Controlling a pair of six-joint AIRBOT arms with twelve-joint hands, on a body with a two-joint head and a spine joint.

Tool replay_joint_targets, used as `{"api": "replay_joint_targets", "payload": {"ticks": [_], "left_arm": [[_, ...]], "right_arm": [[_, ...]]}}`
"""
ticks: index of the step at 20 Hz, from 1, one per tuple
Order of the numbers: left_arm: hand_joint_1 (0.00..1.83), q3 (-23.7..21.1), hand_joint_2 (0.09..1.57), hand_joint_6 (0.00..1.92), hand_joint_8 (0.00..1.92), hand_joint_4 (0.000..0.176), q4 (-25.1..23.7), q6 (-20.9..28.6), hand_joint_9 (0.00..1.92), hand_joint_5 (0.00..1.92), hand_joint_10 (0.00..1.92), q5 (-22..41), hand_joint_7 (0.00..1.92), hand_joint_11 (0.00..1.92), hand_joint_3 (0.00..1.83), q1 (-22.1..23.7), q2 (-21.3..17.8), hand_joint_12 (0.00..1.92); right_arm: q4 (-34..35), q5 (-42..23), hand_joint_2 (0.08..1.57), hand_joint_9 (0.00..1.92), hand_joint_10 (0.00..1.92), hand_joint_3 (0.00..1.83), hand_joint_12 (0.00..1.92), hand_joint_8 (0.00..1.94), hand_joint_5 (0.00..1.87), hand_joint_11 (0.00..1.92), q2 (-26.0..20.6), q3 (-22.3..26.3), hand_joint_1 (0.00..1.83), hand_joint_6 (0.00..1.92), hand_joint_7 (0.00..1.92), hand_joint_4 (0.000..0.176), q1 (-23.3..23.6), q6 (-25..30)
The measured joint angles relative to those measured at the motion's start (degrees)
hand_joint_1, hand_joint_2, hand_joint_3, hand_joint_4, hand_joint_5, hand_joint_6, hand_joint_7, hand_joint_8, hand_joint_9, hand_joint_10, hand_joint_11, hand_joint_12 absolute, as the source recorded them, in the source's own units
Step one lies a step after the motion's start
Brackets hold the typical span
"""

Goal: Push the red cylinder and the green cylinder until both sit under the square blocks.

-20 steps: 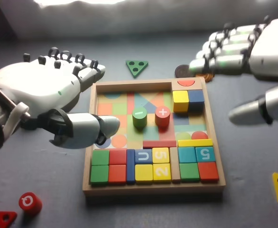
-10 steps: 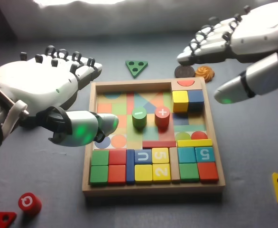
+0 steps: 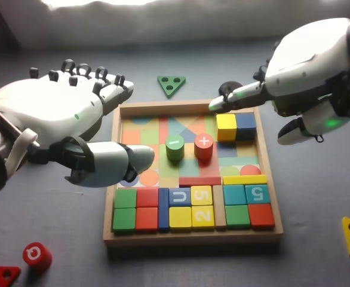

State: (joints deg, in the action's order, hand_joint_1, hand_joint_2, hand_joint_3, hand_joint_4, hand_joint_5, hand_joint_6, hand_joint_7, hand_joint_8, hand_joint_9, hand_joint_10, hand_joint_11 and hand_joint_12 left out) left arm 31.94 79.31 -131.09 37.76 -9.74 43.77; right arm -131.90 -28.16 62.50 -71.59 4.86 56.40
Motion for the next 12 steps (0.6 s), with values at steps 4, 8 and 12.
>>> {"api": "replay_joint_targets", "payload": {"ticks": [4, 8, 12], "left_arm": [[0.00, 0.04, 1.27, 0.00, 0.00, 0.000, 0.28, 0.00, 0.00, 0.00, 0.00, 0.17, 0.00, 0.00, 0.02, 0.17, 0.00, 0.01], [0.00, 0.20, 1.27, 0.00, 0.00, 0.000, 0.31, 0.00, 0.00, 0.01, 0.00, 0.24, 0.00, 0.02, 0.01, 0.22, 0.00, 0.03], [0.00, 0.20, 1.29, 0.00, 0.00, 0.000, 0.59, -0.02, 0.01, 0.01, 0.00, 0.26, 0.01, 0.00, 0.00, 0.22, 0.00, 0.12]], "right_arm": [[-0.81, -0.11, 1.56, 1.92, 1.92, 0.01, 1.92, 1.94, 0.24, 1.92, 2.64, -1.11, 0.63, 0.03, 1.85, 0.000, 0.02, 0.15], [-1.79, -0.09, 1.34, 1.92, 1.92, 0.00, 1.92, 1.94, 0.18, 1.92, 5.35, -3.58, 1.25, 0.02, 1.89, 0.000, 0.00, 0.63], [-1.99, 0.28, 1.23, 1.92, 1.92, 0.00, 1.92, 1.94, 0.17, 1.92, 7.91, -5.62, 1.74, 0.01, 1.75, 0.009, 0.00, 1.95]]}}
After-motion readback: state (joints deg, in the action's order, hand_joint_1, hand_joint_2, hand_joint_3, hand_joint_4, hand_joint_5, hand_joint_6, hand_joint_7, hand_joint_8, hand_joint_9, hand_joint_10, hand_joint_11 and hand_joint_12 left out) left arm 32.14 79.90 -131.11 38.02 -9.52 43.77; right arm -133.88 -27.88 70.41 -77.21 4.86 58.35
